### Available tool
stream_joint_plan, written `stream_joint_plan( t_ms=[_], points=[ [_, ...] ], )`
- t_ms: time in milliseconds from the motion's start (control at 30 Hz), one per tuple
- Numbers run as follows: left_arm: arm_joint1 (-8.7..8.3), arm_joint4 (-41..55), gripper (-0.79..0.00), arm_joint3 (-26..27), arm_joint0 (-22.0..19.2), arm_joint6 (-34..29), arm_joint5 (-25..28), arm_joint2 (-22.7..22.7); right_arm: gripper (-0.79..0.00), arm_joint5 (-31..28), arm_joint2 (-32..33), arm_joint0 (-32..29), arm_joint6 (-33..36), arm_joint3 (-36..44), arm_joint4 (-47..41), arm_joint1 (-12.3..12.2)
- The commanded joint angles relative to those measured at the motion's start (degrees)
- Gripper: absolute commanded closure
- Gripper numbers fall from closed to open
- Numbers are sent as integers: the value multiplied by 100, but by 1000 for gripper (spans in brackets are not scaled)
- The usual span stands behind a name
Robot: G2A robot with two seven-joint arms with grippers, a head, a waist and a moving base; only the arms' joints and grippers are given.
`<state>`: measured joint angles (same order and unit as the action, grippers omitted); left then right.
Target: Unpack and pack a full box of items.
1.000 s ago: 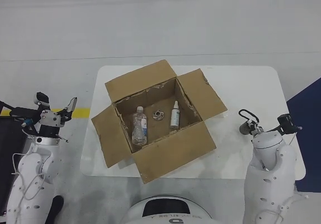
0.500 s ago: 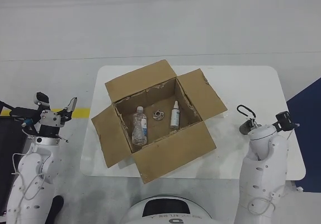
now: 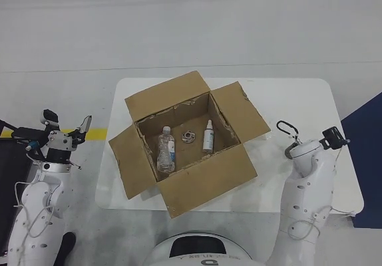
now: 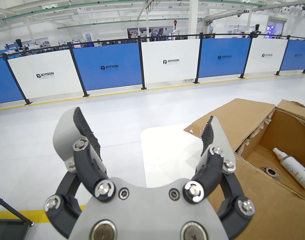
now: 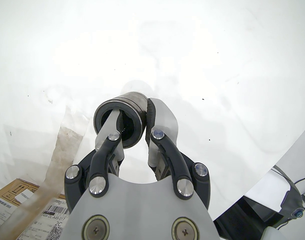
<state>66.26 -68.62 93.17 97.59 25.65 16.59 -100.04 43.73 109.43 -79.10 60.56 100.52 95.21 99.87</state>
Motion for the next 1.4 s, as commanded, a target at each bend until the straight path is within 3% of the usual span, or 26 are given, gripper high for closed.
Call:
stream_joint_plan(
  t_ms=[0, 233, 400, 500, 600, 667, 867, 1133, 1367],
  points=[
    [0, 0, -785, 0, 0, 0, 0, 0, 0, -7, 90, 26, 8, -10, 88, 13],
    [0, 0, -785, 0, 0, 0, 0, 0, 0, 68, -70, -338, -67, 834, -180, -24],
    [0, 0, -785, 0, 0, 0, 0, 0, 0, 199, -844, -1142, -216, 2708, -1281, -6],
    [0, 0, -785, 0, 0, 0, 0, 0, 0, -248, -1413, -1482, -464, 3412, -1838, 4],
    [0, 0, -785, 0, 0, 0, 0, 0, 0, -954, -2154, -1467, -720, 3412, -2050, -79],
    [0, 0, -785, 0, 0, 0, 0, 0, 0, -1310, -2718, -1411, -535, 3412, -1984, -131],
    [0, 0, -785, 0, 0, 0, 0, 0, 0, -1498, -3990, -750, 318, 2672, -854, -191],
    [0, 0, -785, 0, 0, 0, 0, 0, 0, -1710, -4762, 150, 1685, 1332, 383, -150],
    [0, 0, -785, 0, 0, 0, 0, 0, 0, -1911, -5049, 531, 1911, 322, 799, 12]
  ],
)
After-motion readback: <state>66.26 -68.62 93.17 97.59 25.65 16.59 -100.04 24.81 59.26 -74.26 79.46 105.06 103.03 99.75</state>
